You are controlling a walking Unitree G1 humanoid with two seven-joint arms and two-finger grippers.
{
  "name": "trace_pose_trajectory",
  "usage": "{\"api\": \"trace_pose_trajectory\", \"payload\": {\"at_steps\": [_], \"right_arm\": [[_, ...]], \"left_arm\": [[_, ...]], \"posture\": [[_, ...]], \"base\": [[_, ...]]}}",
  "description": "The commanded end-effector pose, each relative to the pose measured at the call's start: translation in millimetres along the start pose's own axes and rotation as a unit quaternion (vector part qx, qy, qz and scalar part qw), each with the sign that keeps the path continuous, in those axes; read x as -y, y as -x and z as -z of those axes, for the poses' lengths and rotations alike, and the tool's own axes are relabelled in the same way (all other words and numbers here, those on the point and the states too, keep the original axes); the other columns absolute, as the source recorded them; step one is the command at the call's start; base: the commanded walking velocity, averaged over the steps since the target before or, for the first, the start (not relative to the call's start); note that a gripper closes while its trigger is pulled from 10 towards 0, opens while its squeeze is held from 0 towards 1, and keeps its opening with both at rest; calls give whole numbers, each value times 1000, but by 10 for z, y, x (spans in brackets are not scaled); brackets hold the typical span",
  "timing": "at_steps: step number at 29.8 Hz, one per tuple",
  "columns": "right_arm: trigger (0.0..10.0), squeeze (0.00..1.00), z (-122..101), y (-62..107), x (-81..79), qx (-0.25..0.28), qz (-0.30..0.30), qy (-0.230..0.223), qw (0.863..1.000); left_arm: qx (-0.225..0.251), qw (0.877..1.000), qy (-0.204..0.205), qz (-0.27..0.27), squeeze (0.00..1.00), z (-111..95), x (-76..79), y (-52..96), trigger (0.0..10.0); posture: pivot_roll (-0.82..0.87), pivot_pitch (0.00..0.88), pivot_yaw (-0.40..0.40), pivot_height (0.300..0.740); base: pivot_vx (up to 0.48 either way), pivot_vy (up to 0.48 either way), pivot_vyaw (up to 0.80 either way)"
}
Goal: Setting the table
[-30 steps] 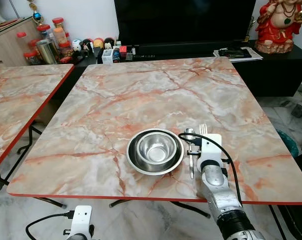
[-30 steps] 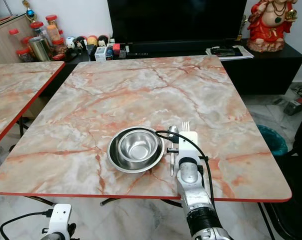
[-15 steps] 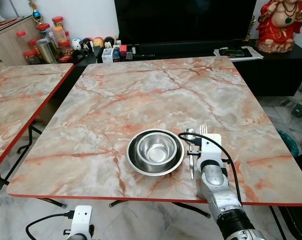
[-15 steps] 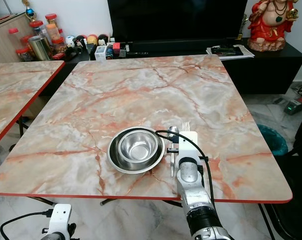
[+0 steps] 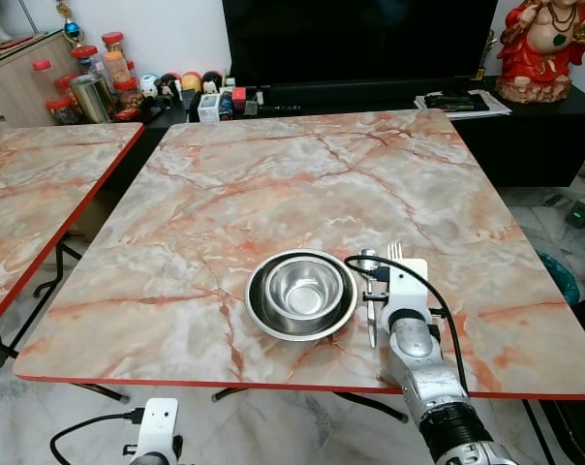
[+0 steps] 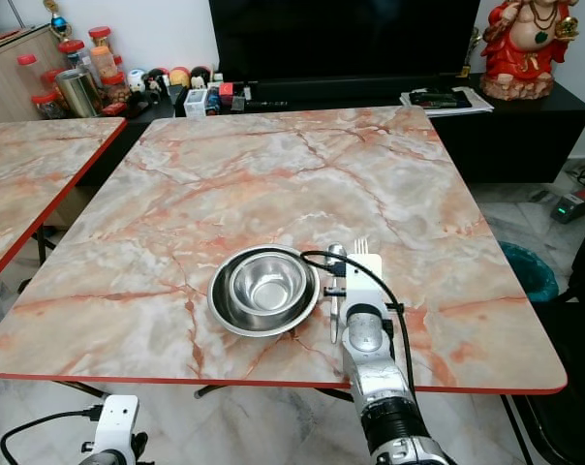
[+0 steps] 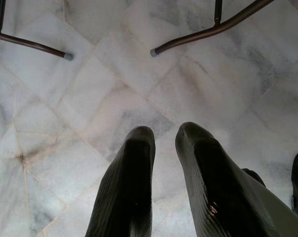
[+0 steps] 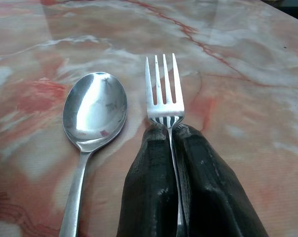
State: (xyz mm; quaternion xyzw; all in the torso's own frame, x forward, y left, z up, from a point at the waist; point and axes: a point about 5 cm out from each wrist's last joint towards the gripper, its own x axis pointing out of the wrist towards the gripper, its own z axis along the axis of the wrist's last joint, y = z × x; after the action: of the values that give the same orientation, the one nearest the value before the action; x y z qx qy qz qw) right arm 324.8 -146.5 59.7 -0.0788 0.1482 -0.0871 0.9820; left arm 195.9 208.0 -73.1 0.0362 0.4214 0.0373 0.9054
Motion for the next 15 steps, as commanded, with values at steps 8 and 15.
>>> {"api": "trace_pose_trajectory", "payload": {"at_steps": [8, 15], "right_arm": [[10000, 0, 137, 18, -11, -36, 1, 0, 999], [10000, 1000, 115, 14, -1, -32, 6, -5, 999]], "left_arm": [[-1, 1000, -7, -5, 0, -17, -59, -1, 10000], [1, 1000, -7, -4, 0, -24, -59, -2, 10000]], "posture": [[-90, 0, 95, 728], [-91, 0, 96, 728]], "base": [[0, 0, 0], [0, 0, 0]]}}
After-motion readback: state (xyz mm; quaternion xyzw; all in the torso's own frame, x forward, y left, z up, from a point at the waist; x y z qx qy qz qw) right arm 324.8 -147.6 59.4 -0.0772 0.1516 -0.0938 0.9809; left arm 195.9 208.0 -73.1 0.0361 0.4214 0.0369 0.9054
